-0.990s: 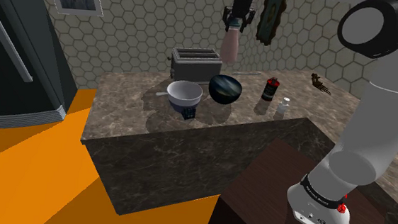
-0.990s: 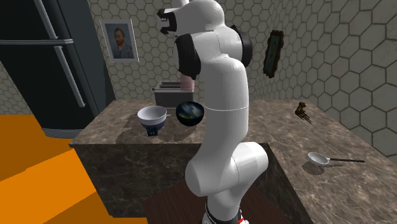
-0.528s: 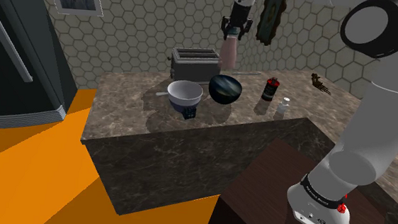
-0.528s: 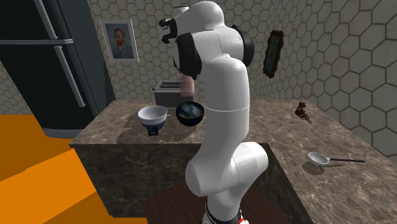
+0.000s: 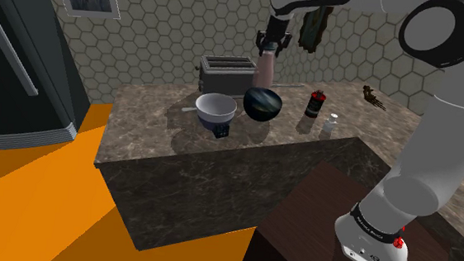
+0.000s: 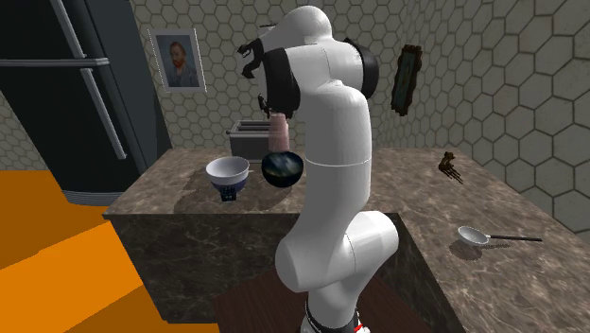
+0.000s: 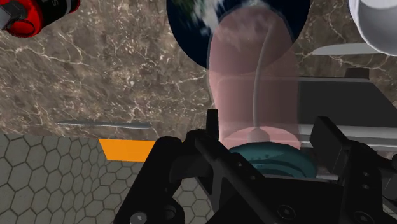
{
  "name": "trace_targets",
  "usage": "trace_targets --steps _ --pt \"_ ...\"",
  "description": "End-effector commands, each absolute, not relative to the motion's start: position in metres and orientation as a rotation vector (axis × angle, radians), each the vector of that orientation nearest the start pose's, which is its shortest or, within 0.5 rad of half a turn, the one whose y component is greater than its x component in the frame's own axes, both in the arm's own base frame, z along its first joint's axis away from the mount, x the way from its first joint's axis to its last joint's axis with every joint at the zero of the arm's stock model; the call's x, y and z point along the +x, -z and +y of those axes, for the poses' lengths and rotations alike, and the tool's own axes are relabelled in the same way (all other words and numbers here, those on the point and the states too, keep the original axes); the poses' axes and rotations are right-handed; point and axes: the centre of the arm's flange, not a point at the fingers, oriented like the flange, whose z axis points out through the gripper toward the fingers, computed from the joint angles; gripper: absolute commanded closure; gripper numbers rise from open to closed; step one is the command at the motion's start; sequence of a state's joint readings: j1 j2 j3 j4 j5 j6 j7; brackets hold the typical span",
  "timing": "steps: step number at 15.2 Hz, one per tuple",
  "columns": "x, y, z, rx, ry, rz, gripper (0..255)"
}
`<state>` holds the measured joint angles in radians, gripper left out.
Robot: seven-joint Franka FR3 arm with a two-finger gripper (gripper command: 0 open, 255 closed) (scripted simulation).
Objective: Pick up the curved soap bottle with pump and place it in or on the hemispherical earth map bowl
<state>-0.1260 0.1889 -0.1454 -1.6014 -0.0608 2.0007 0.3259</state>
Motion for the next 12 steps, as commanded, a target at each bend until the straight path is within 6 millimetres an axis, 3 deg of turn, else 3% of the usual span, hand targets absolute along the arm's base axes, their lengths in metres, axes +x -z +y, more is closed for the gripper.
trace_targets --steps 1,10,11,12 --pt "0.6178 -0.5295 -0.1679 -3.071 0.347 0.904 255" --pt "0.6178 -0.5238 -0.1679 -3.071 0.347 0.904 255" --pt "0.6179 -0.5238 -0.1679 -3.071 0.347 0.904 0" --pt "0.6179 -0.5239 -0.1678 -3.071 0.347 0.904 0"
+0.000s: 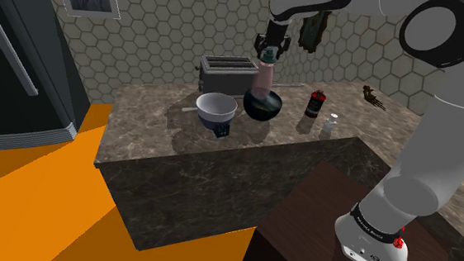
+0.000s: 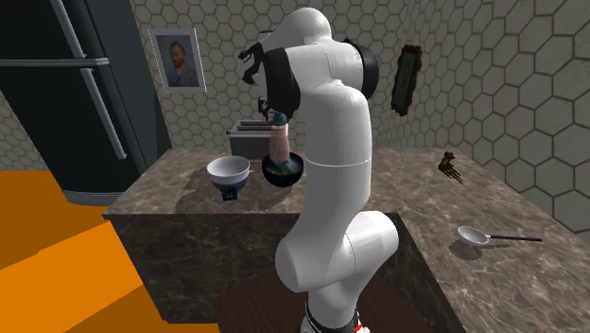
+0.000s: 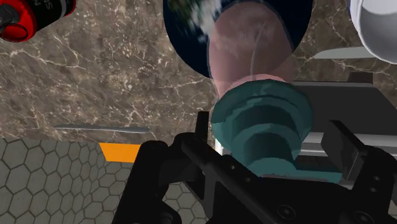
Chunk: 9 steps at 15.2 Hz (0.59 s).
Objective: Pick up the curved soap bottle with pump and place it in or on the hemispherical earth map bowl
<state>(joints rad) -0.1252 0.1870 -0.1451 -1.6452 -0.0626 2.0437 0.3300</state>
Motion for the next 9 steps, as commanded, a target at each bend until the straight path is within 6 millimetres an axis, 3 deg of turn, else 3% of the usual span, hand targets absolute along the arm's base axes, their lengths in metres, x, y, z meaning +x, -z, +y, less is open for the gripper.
trace_targets --steps 1,4,8,9 --pt "0.618 -0.524 -0.168 -3.071 0.347 0.904 0" --pt "0.618 -0.524 -0.168 -3.071 0.347 0.904 0" --pt "0.609 -0.572 -0.161 -3.071 0.347 0.904 0" --pt "0.609 -0.572 -0.161 -3.071 0.347 0.904 0"
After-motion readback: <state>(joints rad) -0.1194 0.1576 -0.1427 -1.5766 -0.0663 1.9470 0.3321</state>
